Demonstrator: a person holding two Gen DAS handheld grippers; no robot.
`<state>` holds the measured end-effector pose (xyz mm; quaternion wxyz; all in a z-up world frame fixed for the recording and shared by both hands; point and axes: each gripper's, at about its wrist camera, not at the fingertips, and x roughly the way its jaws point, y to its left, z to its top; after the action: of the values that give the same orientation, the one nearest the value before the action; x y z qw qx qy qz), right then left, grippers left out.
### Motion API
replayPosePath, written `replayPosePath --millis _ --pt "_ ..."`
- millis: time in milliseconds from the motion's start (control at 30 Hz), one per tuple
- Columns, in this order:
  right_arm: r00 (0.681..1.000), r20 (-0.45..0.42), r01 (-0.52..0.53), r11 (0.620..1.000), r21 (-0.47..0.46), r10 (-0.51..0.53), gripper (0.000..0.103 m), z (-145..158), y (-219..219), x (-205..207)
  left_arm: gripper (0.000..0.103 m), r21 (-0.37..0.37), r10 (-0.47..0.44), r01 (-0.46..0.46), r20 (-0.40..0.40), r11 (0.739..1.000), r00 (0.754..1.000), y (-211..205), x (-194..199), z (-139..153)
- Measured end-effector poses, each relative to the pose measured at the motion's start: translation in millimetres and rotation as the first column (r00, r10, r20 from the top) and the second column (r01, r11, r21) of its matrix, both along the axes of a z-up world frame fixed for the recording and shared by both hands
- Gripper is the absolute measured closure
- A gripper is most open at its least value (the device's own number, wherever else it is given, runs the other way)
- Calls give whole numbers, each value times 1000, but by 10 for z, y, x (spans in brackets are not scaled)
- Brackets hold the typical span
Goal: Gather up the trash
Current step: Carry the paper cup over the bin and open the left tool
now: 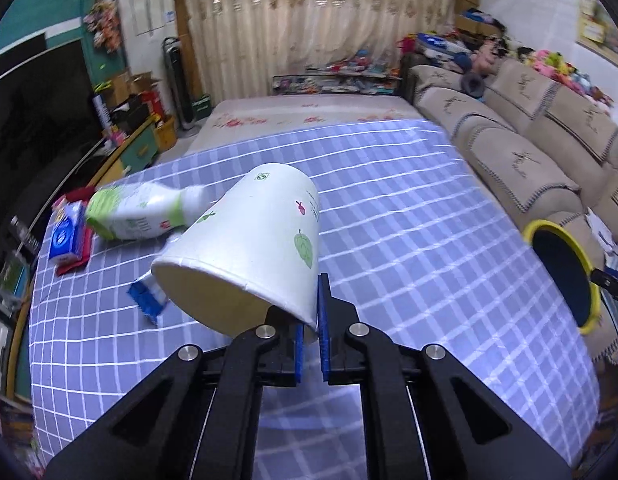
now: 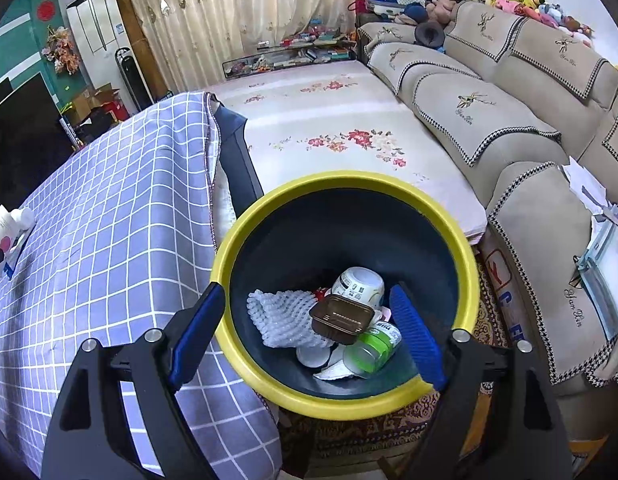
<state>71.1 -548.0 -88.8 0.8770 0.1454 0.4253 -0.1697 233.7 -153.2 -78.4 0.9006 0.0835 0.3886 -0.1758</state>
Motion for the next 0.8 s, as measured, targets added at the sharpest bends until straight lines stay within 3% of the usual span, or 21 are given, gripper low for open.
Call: replayPosePath --millis 333,600,800 --pt "998 32 49 997 -62 -48 23 175 -196 -410 96 -31 -224 224 9 974 975 -964 -477 192" --pt "989 36 146 987 -70 -144 23 146 -570 -877 96 -45 -419 418 -27 907 907 -2089 -719 146" --pt "980 30 198 979 -40 -197 23 37 -812 -1088 96 -58 -524 521 -102 852 845 -2895 -822 11"
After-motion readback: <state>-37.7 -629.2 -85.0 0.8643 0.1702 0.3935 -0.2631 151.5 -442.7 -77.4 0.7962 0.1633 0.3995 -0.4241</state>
